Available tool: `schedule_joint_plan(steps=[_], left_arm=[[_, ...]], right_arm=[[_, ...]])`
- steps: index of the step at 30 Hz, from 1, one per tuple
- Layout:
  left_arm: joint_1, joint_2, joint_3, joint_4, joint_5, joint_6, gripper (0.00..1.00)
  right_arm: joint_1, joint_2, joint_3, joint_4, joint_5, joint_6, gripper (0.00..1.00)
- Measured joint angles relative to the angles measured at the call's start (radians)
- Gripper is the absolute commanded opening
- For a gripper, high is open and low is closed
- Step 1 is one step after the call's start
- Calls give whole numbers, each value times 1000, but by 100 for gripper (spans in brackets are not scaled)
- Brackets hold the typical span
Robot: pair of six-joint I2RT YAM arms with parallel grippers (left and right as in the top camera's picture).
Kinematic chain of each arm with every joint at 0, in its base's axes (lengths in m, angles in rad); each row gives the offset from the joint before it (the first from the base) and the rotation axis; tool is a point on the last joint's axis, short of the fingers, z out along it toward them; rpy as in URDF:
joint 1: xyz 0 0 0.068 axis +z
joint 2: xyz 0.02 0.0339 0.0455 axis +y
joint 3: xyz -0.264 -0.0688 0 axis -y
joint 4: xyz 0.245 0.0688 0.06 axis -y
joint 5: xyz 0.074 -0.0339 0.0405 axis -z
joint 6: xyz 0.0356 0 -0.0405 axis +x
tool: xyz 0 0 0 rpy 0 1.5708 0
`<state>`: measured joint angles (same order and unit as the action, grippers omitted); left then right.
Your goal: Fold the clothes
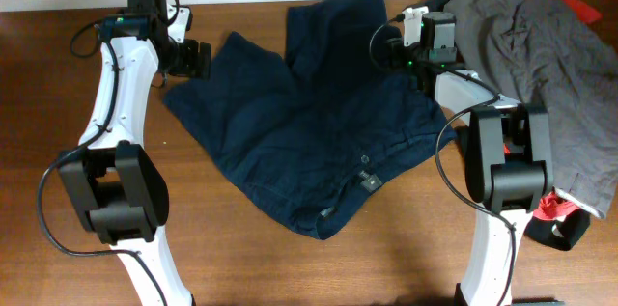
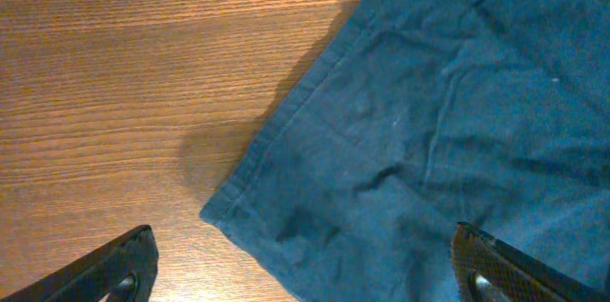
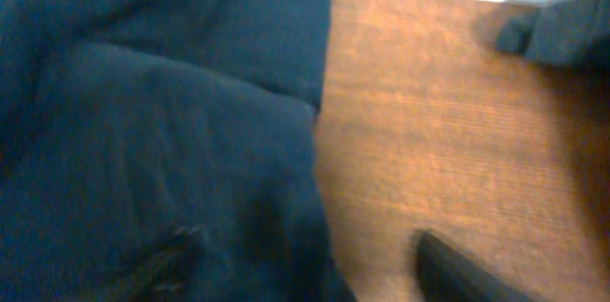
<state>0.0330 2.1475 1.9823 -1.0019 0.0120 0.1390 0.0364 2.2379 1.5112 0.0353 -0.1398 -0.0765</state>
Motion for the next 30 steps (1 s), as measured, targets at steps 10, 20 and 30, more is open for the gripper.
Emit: schedule_joint_plan(steps=[10,20,30], left_arm=[[0,0,1,-78,0,68,92],[89,0,-90,-70,-65,-203,82],[74,13,-218,179,-54,-345,45]], right_arm=[[-26,-186,223,-845,-154,24,99],[15,-253,248,-993,-260,40,99],[51,-253,248,-992,-264,50,99]])
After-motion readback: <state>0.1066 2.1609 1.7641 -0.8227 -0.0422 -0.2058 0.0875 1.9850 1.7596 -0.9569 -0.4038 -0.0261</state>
